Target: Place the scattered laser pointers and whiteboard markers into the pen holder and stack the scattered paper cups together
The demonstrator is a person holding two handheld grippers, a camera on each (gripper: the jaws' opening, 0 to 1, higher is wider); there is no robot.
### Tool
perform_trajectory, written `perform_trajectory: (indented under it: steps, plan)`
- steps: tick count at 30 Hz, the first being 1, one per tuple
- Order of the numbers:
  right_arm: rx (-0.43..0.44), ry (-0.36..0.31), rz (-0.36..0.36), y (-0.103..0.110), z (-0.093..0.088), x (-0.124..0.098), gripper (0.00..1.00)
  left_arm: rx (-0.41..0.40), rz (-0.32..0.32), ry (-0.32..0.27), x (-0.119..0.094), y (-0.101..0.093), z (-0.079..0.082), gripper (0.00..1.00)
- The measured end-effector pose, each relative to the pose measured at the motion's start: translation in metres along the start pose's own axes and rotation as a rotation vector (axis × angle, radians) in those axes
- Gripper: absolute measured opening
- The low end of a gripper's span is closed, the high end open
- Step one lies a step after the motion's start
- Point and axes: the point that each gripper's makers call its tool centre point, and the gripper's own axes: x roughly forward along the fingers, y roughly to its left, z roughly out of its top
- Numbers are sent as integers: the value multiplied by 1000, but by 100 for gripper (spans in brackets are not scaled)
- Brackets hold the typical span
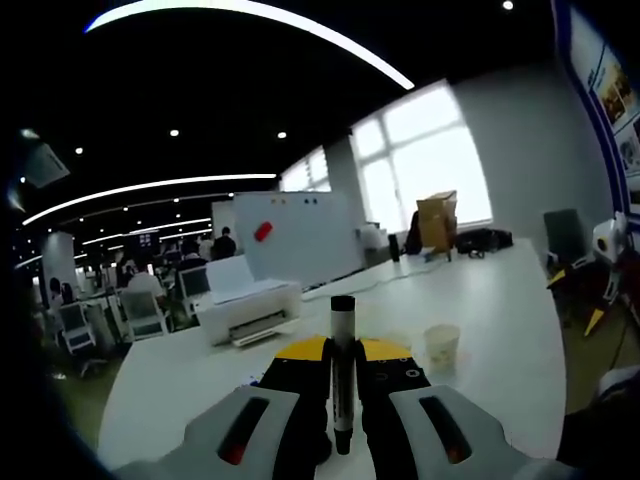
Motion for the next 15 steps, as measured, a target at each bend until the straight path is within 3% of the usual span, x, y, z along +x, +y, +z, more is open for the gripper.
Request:
perform_trajectory:
  steps: [15]
  plan:
    - [1, 3, -1, -1, -2, 1, 88, 20, 27, -6, 4, 9, -1, 14]
